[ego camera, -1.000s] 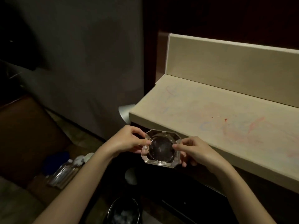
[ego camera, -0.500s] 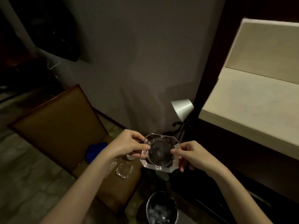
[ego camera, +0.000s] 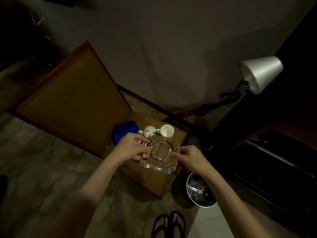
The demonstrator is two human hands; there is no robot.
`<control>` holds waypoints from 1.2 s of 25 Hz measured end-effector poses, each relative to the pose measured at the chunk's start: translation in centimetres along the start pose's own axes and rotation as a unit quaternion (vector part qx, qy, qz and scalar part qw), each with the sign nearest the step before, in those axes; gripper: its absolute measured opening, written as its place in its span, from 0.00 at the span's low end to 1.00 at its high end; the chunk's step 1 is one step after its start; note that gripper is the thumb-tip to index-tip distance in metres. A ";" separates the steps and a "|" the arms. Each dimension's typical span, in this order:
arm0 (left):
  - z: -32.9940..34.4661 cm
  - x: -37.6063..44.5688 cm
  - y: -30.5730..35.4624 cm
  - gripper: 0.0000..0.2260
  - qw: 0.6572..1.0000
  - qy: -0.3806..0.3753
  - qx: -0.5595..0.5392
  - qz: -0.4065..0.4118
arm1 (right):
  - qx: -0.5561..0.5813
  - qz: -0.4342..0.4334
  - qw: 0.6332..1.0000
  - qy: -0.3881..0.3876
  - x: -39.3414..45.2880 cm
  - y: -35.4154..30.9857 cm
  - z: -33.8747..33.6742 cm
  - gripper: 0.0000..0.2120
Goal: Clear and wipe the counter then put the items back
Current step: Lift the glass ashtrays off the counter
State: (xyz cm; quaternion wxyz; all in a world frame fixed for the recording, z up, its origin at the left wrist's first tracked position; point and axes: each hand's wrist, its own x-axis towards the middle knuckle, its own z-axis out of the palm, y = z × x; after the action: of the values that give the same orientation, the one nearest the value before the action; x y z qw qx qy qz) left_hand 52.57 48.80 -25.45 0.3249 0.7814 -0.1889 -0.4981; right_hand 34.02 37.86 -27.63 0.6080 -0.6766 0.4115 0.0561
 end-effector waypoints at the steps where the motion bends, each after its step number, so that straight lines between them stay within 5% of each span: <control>1: 0.0 1.8 -1.8 0.15 1.000 0.007 -0.008 -0.016 | -0.006 0.009 1.000 -0.001 1.9 1.2 1.2 0.12; 14: 7.0 22.8 -23.0 0.11 0.985 0.061 0.132 -0.092 | -0.033 0.162 0.986 -0.013 21.7 22.3 13.0 0.10; 19: 8.8 26.6 -27.8 0.11 0.966 0.084 0.244 -0.011 | -0.041 0.162 0.986 -0.018 24.9 25.4 14.2 0.09; 22: 9.1 27.1 -27.8 0.06 0.945 0.082 0.314 0.042 | -0.054 0.161 0.985 -0.022 25.2 25.6 14.3 0.09; 26: 8.7 24.9 -24.4 0.07 0.932 0.061 0.357 0.009 | -0.178 0.126 0.974 -0.065 22.9 22.7 12.2 0.15; 30: 7.6 20.3 -17.9 0.12 0.903 0.076 0.413 0.093 | -0.294 0.052 0.954 -0.015 18.7 16.2 7.9 0.12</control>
State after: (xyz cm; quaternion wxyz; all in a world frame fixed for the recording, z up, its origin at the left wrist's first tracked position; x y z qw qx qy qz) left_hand 54.00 46.69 -53.46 0.0316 0.8600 -0.4241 -0.2821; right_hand 39.49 36.85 -53.04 0.3847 -0.8022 0.4025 0.2157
